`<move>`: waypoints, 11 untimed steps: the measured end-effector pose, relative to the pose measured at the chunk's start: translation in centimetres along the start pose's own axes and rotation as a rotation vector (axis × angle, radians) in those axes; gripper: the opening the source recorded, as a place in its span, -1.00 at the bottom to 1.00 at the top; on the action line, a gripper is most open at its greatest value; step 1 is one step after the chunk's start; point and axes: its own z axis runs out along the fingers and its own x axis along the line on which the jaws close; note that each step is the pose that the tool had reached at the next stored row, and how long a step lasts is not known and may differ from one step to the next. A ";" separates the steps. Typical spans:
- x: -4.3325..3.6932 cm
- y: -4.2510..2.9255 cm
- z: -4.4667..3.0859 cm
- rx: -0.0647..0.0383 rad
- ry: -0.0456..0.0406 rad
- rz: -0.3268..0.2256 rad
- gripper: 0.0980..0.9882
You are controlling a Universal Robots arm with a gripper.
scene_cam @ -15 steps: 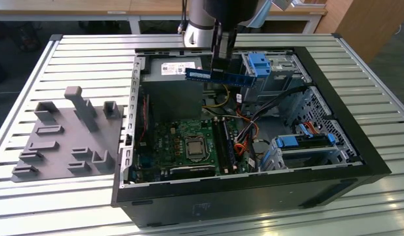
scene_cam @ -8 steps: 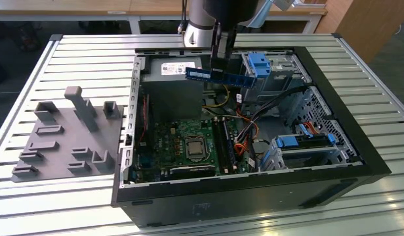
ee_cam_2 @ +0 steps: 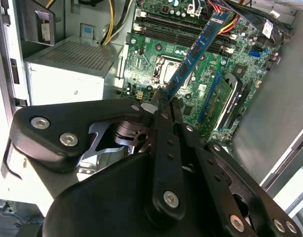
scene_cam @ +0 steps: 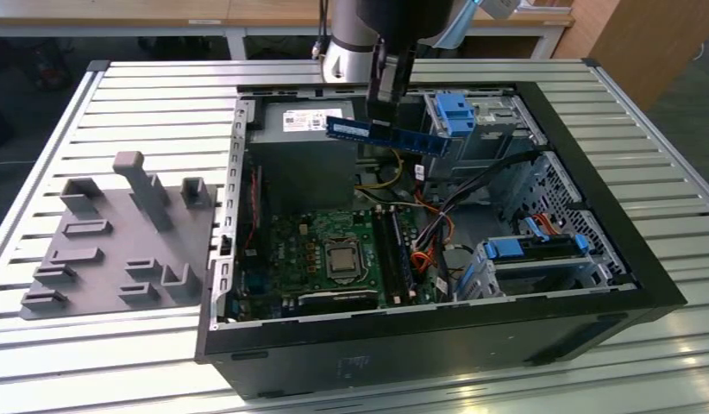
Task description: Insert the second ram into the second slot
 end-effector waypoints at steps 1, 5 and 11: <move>0.00 0.00 0.00 0.000 -0.0001 0.006 -0.91; 0.00 0.00 0.00 0.000 -0.0010 0.028 -0.91; 0.00 0.00 0.00 0.001 -0.0022 0.059 -0.91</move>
